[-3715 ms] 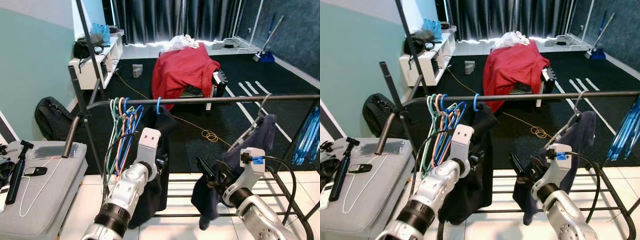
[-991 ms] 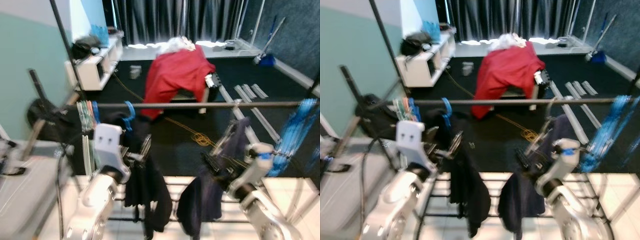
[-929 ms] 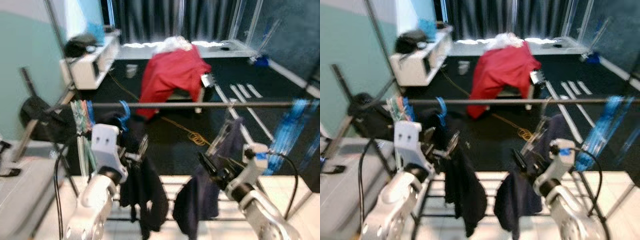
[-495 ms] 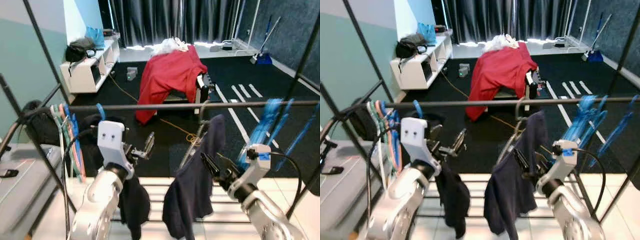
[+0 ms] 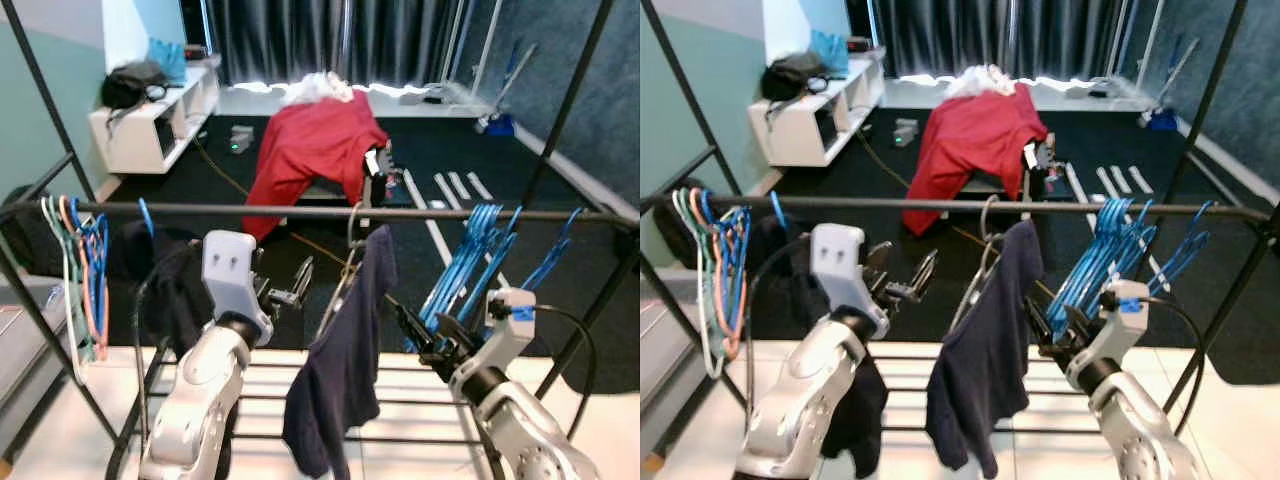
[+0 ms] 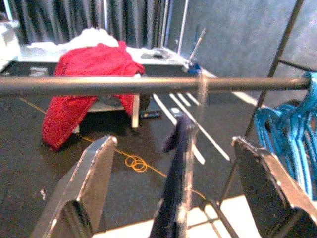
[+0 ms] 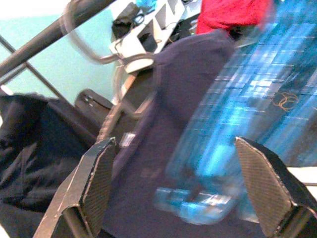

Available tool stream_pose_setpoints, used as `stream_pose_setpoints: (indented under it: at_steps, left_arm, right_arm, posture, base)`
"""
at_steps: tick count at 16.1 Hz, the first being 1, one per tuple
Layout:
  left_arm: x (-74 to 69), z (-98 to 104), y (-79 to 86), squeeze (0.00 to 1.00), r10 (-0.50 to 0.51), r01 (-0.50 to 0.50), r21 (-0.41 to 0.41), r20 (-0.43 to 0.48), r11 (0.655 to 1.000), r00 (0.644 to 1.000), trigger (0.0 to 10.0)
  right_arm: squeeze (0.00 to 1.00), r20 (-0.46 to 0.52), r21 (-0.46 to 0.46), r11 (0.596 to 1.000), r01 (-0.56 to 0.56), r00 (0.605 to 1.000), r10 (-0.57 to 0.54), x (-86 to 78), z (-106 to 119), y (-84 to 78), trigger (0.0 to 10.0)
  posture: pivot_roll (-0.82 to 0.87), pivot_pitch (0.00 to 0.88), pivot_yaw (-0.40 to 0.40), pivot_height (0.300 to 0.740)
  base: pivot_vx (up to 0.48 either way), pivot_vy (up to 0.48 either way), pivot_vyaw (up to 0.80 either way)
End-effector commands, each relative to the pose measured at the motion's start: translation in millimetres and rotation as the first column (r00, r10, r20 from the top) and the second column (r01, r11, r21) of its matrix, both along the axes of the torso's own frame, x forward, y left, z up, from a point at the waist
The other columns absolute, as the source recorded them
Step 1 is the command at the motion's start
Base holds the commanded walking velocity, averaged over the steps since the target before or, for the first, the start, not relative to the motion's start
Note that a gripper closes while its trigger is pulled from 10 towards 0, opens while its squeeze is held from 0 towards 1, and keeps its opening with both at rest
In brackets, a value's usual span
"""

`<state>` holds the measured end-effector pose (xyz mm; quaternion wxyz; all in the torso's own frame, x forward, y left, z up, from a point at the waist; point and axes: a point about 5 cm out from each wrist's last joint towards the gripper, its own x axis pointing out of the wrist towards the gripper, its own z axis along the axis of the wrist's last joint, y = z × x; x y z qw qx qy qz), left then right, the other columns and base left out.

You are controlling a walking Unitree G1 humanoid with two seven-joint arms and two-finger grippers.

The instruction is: Hang hanger

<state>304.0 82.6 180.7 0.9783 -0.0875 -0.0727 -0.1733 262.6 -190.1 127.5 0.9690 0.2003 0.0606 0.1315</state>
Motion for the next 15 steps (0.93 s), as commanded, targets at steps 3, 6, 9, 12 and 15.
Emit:
stream_pose_setpoints:
  at_steps: [3, 6, 9, 12, 15]
  left_arm:
    - [13.1, -10.5, -10.8, 0.0, -0.003, 0.007, 0.05, -0.065, 0.999, 0.998, 10.0]
    - [13.1, -10.5, -10.8, 0.0, -0.003, 0.007, 0.05, -0.065, 0.999, 0.998, 10.0]
    - [33.1, -22.8, -26.6, 0.0, 0.018, -0.004, 0.105, -0.136, 0.995, 0.991, 10.0]
    - [33.1, -22.8, -26.6, 0.0, 0.018, -0.004, 0.105, -0.136, 0.995, 0.991, 10.0]
    - [48.1, -35.3, -26.0, 0.0, 0.093, -0.057, 0.199, -0.181, 0.978, 0.979, 10.0]
  right_arm:
    - [0.0, 0.008, 0.002, 1.0, -0.008, 1.0, 0.008, 0.3, 0.5, 3.2, 10.0]
    - [0.0, 0.008, 0.002, 1.0, -0.008, 1.0, 0.008, 0.3, 0.5, 3.2, 10.0]
    - [0.0, 0.011, -0.003, 1.0, -0.027, 1.0, 0.027, -0.3, 0.3, 6.3, 10.0]
    - [0.0, 0.011, -0.003, 1.0, -0.027, 1.0, 0.027, -0.3, 0.3, 6.3, 10.0]
    - [0.0, 0.011, -0.011, 0.999, -0.039, 0.999, 0.039, -1.8, -1.0, 8.9, 10.0]
  posture:
    - [-0.15, 0.0, 0.018, 0.74]
    - [-0.15, 0.0, 0.018, 0.74]
    - [-0.17, 0.0, 0.033, 0.74]
    - [-0.17, 0.0, 0.033, 0.74]
    - [-0.19, 0.0, 0.047, 0.74]
  base:
    - [0.0, 0.0, 0.0]
    - [0.0, 0.0, 0.0]
    - [0.0, 0.0, 0.0]
    - [0.0, 0.0, 0.0]
    - [0.0, 0.0, 0.0]
